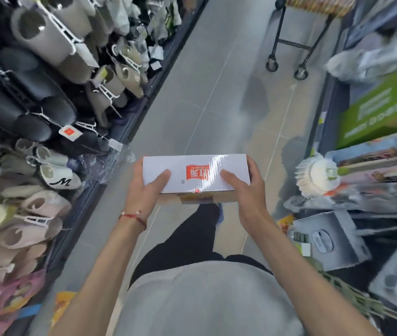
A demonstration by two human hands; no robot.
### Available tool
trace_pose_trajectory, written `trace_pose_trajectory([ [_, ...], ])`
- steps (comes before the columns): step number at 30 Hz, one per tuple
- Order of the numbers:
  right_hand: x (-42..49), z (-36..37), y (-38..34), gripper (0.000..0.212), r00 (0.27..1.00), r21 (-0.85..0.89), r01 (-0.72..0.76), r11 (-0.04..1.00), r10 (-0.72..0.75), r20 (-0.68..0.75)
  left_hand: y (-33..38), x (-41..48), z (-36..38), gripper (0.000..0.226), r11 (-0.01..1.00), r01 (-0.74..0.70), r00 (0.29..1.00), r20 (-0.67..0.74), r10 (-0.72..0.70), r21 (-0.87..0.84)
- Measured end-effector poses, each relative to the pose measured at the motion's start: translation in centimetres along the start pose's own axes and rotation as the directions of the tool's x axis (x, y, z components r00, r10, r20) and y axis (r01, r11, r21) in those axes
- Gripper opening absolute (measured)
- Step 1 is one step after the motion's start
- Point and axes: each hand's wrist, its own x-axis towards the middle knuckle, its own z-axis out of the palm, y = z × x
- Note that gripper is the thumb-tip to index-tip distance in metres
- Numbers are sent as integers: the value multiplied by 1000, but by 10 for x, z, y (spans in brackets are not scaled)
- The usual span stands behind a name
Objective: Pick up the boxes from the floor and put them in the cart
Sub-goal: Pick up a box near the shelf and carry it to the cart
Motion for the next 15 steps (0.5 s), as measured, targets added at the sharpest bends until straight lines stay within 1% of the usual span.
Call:
trace_pose_trajectory([
  [4, 68, -16, -39, 58, 997, 11, 9, 1000, -8, -74, 33, 71, 52, 44, 1000, 12, 999, 47, -12, 18],
  [7, 114, -31, -73, 56, 990, 25, 7, 1000, -3, -140, 67, 121, 90, 38, 999, 23, 994, 102, -26, 33],
  [10, 160, -48, -105, 53, 976, 26, 21, 999, -15, -218, 108, 168, 130, 37, 998, 4, 985, 172, -16, 67],
  [12, 188, -57, -127, 48, 971, 28, 31, 999, -24, -237, 135, 197, 154, 38, 998, -4, 981, 195, -9, 66],
  [15, 226, -69, -155, 49, 961, 45, 38, 998, -24, -275, 170, 238, 190, 36, 995, -37, 970, 244, 15, 90],
])
